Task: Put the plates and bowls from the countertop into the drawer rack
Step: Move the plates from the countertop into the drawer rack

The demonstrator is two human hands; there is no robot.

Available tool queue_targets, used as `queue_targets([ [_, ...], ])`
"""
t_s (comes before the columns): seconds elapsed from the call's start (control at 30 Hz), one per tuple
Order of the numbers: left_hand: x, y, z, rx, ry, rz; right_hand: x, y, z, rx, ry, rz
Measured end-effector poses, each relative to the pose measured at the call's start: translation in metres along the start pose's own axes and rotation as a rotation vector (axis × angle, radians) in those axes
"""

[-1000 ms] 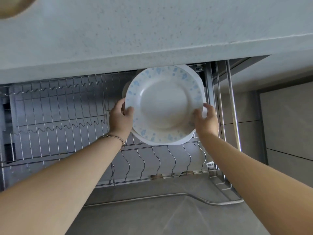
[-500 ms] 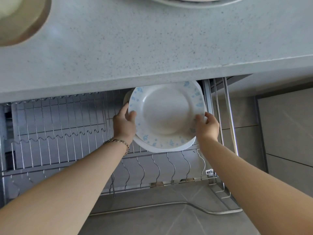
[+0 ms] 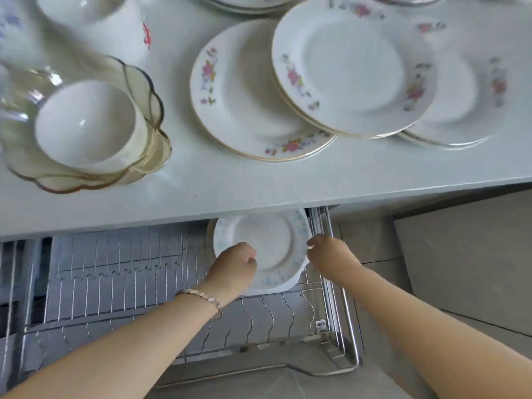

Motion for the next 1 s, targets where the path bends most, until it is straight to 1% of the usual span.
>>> queue_targets([
  [0.07,-0.045,0.035,0.017,0.081,0.016,-0.106,0.018,0.031,0.031,0.044,0.062,0.047],
  [0.1,-0.066,0.049,0.027,0.092,0.026,-0.155,0.026,0.047,0.049,0.05,0.076,0.073],
  [0.17,-0.106,0.069,0.053,0.051,0.09,-0.224,0.039,0.076,0.093,0.001,0.078,0.135],
  [0.33,-0.192,0.077,0.113,-0.123,0.308,-0.233,0.054,0.115,0.214,-0.186,-0.041,0.233],
  [0.4,-0.222,0.076,0.131,-0.266,0.342,-0.197,0.055,0.112,0.254,-0.234,-0.087,0.258],
  [0.5,-0.246,0.069,0.154,-0.477,0.321,-0.095,0.058,0.085,0.298,-0.273,-0.129,0.257],
  [0.57,-0.25,0.059,0.168,-0.586,0.287,-0.02,0.064,0.059,0.314,-0.272,-0.14,0.246],
  [0.63,-0.239,0.045,0.179,-0.652,0.288,0.127,0.074,0.032,0.321,-0.252,-0.176,0.25],
  [0.7,-0.217,0.028,0.185,-0.677,0.36,0.293,0.085,0.008,0.319,-0.201,-0.282,0.247],
  [0.73,-0.206,0.018,0.186,-0.659,0.421,0.337,0.09,-0.001,0.316,-0.167,-0.346,0.241],
  [0.8,-0.192,0.001,0.187,-0.592,0.54,0.317,0.098,-0.014,0.307,-0.099,-0.444,0.236],
  [0.87,-0.184,-0.005,0.19,-0.561,0.576,0.264,0.103,-0.021,0.3,-0.055,-0.511,0.246],
  [1.0,-0.172,-0.008,0.193,-0.543,0.605,0.24,0.102,-0.022,0.297,-0.08,-0.601,0.265],
])
Point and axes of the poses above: each hand's wrist, its own y-axis away from the middle knuckle, its own z-axis out of the back of the hand, x = y × z, the point moved 7 cm from there along -y, towards the middle knuckle, and after that the axes turned 11 degrees about -y, right-handed, at the moved point
